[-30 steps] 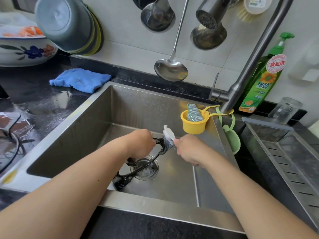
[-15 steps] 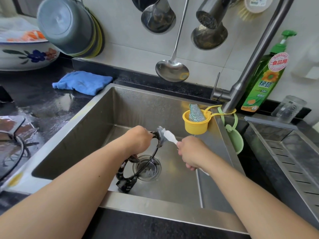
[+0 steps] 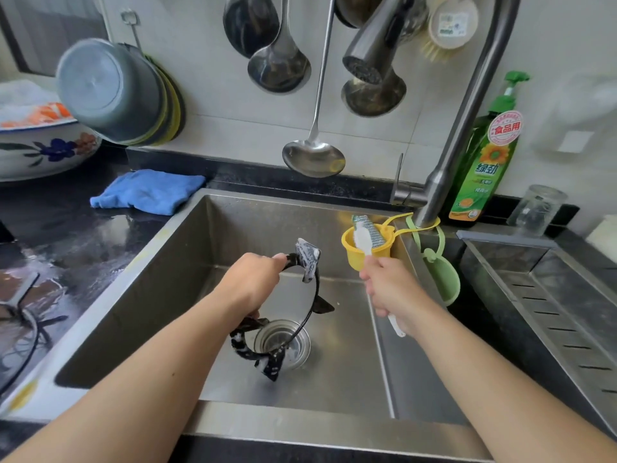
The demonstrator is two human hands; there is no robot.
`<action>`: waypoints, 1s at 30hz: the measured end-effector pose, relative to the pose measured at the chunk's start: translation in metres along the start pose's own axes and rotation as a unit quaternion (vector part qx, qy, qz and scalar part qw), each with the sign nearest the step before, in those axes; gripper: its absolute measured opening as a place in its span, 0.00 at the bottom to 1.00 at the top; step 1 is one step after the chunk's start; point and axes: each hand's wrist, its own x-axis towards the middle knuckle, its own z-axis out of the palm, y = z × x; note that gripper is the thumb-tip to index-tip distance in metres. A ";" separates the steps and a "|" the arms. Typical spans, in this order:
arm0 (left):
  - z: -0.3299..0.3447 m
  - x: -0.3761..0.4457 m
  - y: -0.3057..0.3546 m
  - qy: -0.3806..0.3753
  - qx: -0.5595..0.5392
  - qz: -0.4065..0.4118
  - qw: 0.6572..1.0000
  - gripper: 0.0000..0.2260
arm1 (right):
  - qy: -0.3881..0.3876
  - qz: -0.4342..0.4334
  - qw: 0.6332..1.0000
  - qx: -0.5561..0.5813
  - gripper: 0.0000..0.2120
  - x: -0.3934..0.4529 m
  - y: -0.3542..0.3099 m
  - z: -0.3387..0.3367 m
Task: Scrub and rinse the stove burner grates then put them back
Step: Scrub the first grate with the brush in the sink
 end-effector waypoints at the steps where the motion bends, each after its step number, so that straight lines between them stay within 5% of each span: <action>1: -0.001 -0.001 -0.001 0.001 -0.015 -0.003 1.000 0.21 | -0.013 0.000 1.000 0.016 0.15 0.000 0.000 -0.003; 10: -0.009 -0.018 0.010 0.026 -0.139 0.042 0.989 0.25 | -0.010 0.014 1.000 -0.018 0.09 0.001 0.001 -0.007; 24: -0.007 -0.030 0.015 -0.143 -0.260 0.139 0.945 0.24 | -0.016 0.028 0.988 0.150 0.13 -0.001 -0.010 -0.005; 27: -0.008 -0.028 0.010 -0.207 -0.211 0.151 0.943 0.16 | 0.009 -0.008 0.988 0.157 0.12 -0.002 -0.011 -0.010; 30: -0.004 -0.027 0.005 -0.196 -0.063 0.154 0.966 0.10 | 0.048 -0.073 0.996 0.024 0.12 -0.007 -0.011 -0.007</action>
